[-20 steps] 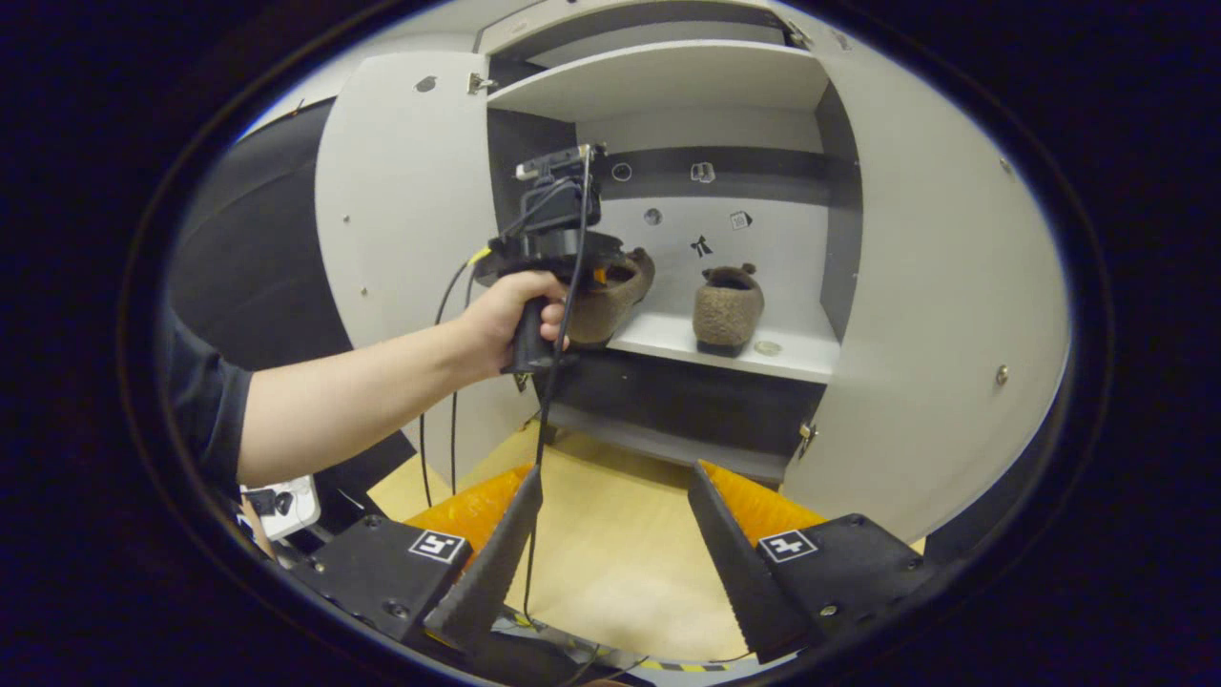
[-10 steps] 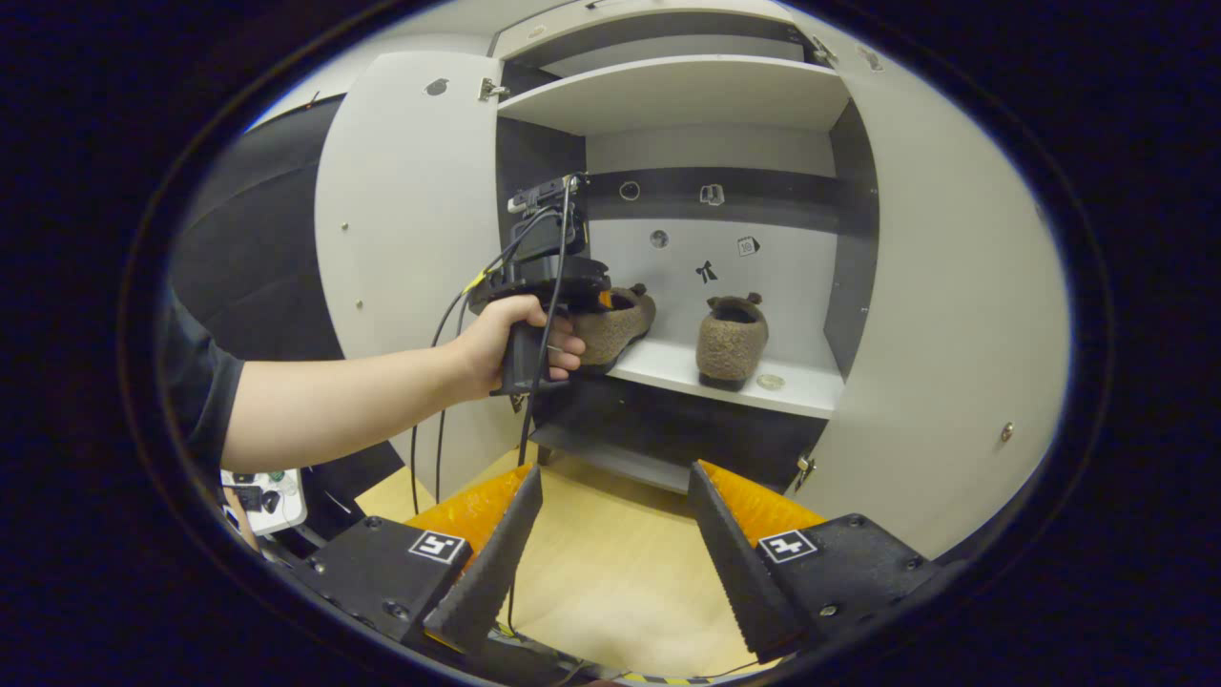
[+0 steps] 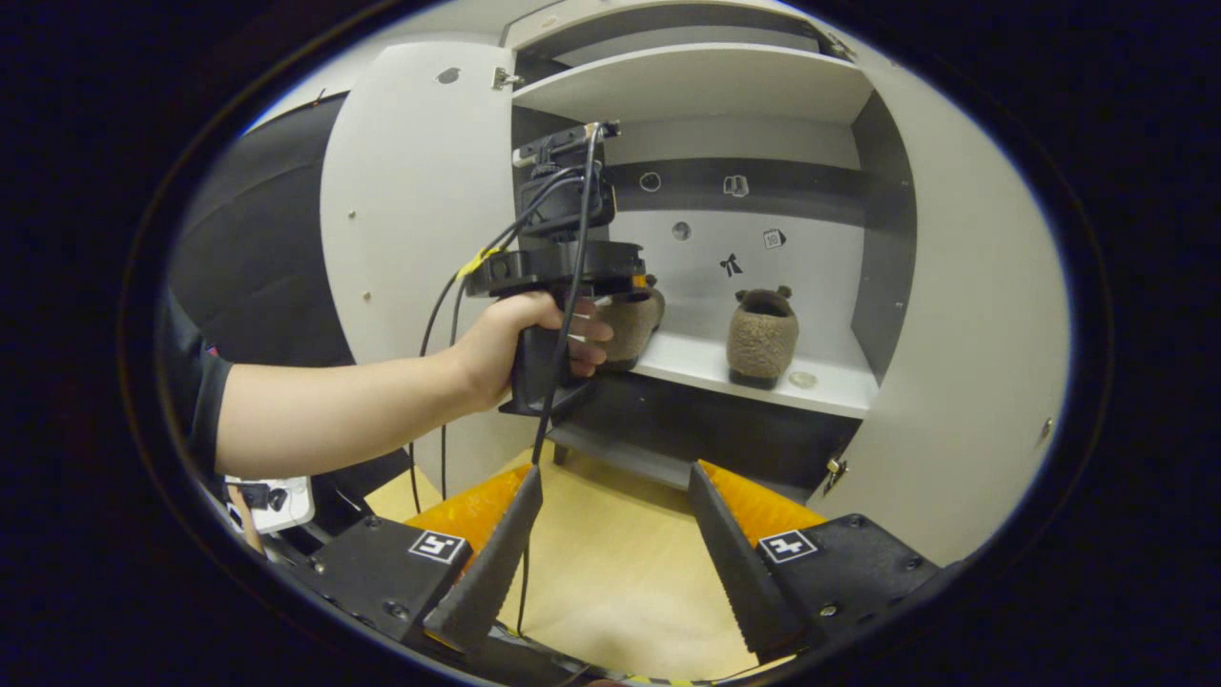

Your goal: Grab one shoe with the right hand and put it into the shoe cabinet, grab the other shoe with the left hand and put it into the shoe cabinet; then close the right door with the right hand and the left door with the left hand.

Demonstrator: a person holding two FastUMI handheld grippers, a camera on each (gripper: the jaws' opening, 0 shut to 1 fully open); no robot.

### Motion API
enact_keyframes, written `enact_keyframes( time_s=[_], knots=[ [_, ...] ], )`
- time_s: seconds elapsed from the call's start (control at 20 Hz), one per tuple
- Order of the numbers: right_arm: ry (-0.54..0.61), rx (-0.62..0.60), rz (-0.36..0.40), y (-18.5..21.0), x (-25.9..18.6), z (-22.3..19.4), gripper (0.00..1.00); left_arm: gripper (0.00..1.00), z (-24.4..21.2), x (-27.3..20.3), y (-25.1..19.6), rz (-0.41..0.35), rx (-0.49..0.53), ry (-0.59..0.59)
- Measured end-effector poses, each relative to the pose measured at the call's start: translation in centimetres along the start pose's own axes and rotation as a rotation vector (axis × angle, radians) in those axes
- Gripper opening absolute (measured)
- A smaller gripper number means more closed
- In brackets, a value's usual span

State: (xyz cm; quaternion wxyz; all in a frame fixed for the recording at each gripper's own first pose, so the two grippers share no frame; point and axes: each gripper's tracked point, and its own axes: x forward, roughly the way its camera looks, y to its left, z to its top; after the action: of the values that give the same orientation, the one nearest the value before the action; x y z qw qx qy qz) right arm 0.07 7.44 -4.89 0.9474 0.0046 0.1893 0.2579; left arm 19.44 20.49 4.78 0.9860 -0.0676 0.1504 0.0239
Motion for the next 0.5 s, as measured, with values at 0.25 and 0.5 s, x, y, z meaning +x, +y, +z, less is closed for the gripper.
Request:
enact_keyframes(
  time_s=[0.25,0.5],
  knots=[
    [-0.057,0.027,-0.031,-1.6,0.2,1.3,0.97,0.7,3.7,-6.8,0.3,0.011,0.003,-0.222],
    [-0.191,-0.007,-0.193,-5.6,-0.5,4.5,0.97,0.78,5.0,-15.0,-0.5,-0.152,-0.041,-0.258]
  ],
)
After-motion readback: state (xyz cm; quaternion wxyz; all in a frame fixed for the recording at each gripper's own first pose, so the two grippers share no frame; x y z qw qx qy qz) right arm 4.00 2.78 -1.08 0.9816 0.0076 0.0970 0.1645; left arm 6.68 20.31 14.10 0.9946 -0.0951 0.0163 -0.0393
